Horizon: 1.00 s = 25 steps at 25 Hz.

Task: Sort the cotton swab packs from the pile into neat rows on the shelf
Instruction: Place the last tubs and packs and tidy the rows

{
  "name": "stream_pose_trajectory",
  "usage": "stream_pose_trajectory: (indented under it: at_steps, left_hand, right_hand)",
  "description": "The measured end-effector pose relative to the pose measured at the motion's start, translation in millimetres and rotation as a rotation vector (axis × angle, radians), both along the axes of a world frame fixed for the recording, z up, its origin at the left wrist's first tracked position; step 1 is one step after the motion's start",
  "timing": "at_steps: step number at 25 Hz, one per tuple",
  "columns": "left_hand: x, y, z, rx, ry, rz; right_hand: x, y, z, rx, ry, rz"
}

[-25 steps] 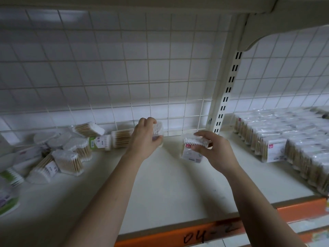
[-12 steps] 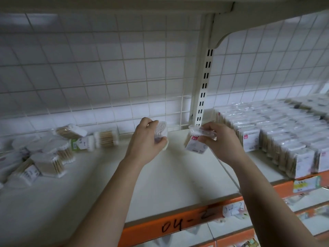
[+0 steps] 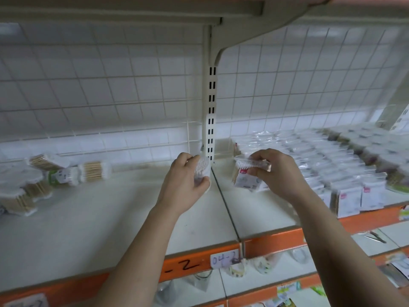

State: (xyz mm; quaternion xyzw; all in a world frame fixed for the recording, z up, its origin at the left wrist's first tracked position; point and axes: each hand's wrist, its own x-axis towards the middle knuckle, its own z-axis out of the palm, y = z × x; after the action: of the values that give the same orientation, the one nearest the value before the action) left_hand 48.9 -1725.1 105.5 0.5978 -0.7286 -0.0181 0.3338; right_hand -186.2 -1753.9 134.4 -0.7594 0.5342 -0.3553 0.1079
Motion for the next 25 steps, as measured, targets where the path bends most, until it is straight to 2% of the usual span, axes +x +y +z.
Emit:
stream_pose_trajectory:
  at_steps: [6, 13, 17, 25]
  left_hand:
    - [-44.5, 7.6, -13.4, 0.020, -0.045, 0.068]
    - [-77.3, 15.8, -23.7, 0.008, -0.003, 0.194]
    - [-86.5, 18.2, -24.9, 0.020, 0.006, 0.227]
    - [-86.5, 8.2, -22.1, 0.011, 0.018, 0.183]
  right_hand:
    - [-46.6, -14.6, -2.1, 0.034, 0.110, 0.086]
    - [-63.6, -24.8, -10.3, 0.009, 0.317, 0.216]
    - [-66.3, -30.8, -13.5, -0.021, 0.349, 0.203]
    - [-66.3, -42.7, -11.5, 0.078, 0.491, 0.197]
